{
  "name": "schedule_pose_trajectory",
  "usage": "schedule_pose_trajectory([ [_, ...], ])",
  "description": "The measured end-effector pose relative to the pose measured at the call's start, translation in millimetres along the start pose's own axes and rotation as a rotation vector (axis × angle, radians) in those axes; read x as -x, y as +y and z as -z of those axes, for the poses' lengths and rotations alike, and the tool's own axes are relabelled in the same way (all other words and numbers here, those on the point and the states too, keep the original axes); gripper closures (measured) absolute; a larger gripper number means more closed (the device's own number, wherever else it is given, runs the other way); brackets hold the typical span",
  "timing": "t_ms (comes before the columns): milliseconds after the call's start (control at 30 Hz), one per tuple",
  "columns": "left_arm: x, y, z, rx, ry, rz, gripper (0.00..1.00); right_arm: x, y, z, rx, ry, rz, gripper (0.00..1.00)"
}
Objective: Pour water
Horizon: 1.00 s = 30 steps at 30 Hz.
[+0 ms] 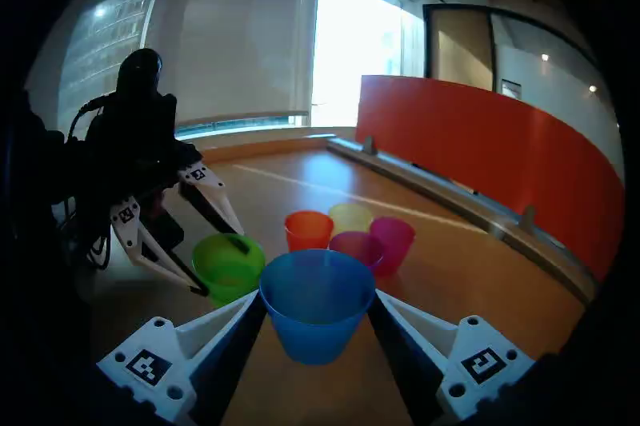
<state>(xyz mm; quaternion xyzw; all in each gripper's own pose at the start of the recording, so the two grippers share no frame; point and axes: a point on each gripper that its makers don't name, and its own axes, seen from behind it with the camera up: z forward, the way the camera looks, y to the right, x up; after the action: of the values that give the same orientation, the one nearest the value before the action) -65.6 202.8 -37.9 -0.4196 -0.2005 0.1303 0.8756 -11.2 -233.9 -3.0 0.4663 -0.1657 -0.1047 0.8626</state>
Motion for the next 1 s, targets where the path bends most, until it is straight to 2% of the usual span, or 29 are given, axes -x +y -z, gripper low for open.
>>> schedule_pose_trajectory([
  [200,8,-2.5,-1.8,0.004,-0.037,-0.005,0.15,16,-5,-4.4,-0.018,-0.024,-0.005,0.10],
  [467,15,1.3,-5.2,0.024,-0.080,-0.023,0.15,32,-9,-7.5,-0.031,-0.052,-0.011,0.10],
  [1000,23,2.1,-12.9,0.045,-0.133,-0.059,0.15,55,-8,-10.3,-0.041,-0.097,-0.005,0.10],
])
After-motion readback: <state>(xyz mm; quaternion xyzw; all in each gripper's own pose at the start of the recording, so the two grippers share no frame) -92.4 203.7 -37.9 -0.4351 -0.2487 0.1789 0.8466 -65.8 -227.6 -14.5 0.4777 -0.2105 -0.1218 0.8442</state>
